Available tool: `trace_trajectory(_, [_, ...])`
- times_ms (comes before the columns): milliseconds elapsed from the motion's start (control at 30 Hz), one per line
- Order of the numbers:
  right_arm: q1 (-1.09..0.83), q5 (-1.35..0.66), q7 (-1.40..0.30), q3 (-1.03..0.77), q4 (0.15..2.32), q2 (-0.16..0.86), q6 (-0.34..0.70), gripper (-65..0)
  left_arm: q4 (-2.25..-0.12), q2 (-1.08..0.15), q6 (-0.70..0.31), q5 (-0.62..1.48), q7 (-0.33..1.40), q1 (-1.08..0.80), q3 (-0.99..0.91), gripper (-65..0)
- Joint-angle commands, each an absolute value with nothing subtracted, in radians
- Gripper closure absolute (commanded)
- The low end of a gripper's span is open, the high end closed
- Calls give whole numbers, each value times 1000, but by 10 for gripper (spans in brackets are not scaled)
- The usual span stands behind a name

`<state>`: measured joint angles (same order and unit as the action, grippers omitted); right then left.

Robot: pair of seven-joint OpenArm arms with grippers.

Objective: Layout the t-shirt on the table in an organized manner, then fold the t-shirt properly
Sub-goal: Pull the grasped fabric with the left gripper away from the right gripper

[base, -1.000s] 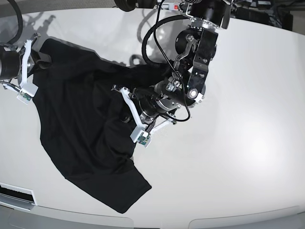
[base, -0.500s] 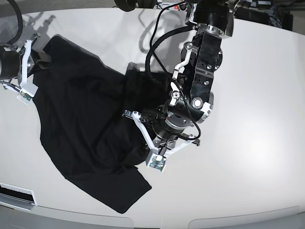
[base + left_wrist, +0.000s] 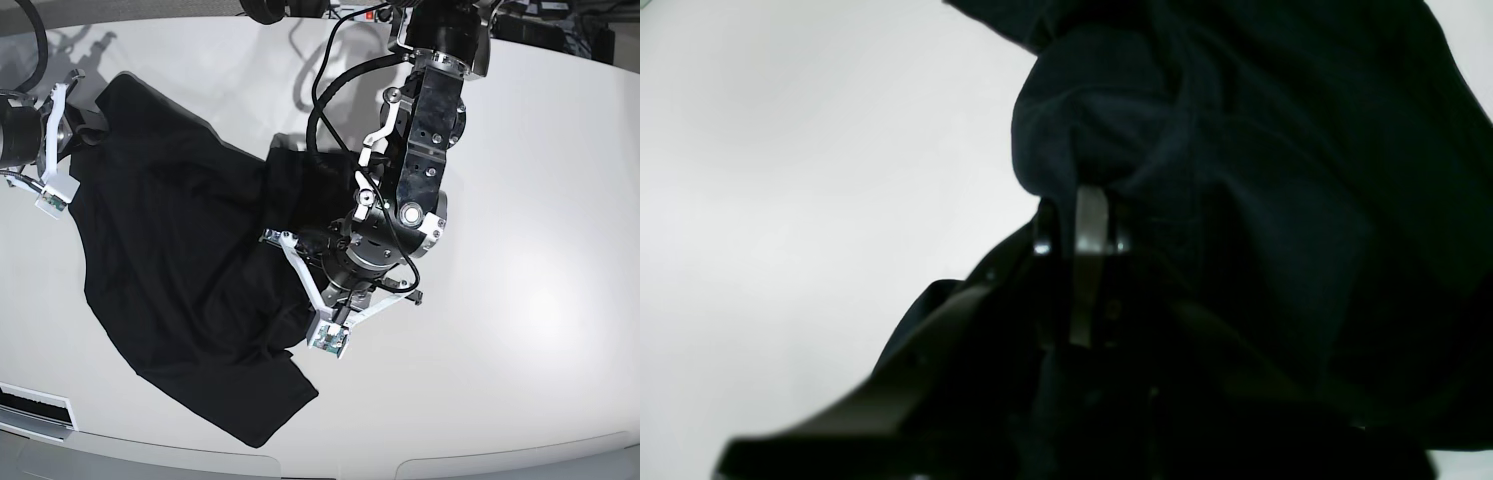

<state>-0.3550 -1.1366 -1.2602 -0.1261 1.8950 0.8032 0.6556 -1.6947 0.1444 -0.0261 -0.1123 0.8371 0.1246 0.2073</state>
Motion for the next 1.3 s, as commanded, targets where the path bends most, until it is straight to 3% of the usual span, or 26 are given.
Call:
trace_trajectory(0, [-350, -1151, -1249, -136, 1906, 826, 663, 0, -1716, 157, -25, -99, 809, 145, 208, -143])
trace_trajectory(67, [-350, -1152, -1249, -136, 1906, 826, 663, 0, -1716, 157, -25, -88, 809, 145, 208, -325])
trace_trajectory(100, [-350, -1152, -1249, -136, 1906, 826, 663, 0, -1716, 157, -22, -89, 808, 145, 208, -382])
trace_trajectory(133, [-350, -1151, -1249, -136, 1906, 826, 662, 0, -1716, 157, -2, -93, 808, 145, 208, -385])
trace_trajectory(167, [-350, -1151, -1249, -136, 1906, 826, 663, 0, -1716, 157, 25, -101, 808, 145, 208, -369])
trace_trajectory(200, [-350, -1151, -1249, -136, 1906, 826, 663, 0, -1716, 157, 49, -111, 808, 145, 208, -298])
trace_trajectory(267, [-350, -1151, -1249, -136, 1906, 826, 663, 0, -1716, 157, 68, -136, 809, 145, 208, -33])
trace_trajectory(300, [-350, -1151, -1249, -136, 1906, 826, 663, 0, -1715, 157, 70, -145, 809, 145, 208, 0])
trace_trajectory(767, [-350, -1151, -1249, -136, 1906, 826, 673, 0, -1811, 157, 72, -134, 810, 150, 208, 0])
trace_trajectory(900, [-349, -1151, -1249, -136, 1906, 826, 673, 0, -1796, 157, 72, -100, 809, 142, 208, -245])
trace_trajectory(967, [-349, -1151, -1249, -136, 1906, 826, 673, 0, -1763, 157, 72, -99, 808, 142, 208, -291])
trace_trajectory(1200, [-350, -1152, -1249, -136, 1906, 826, 673, 0, -1629, 157, 72, -39, 786, 142, 208, -292])
trace_trajectory(1267, [-350, -1152, -1248, -136, 1906, 826, 673, 0, -1613, 157, 72, -39, 788, 145, 208, -237])
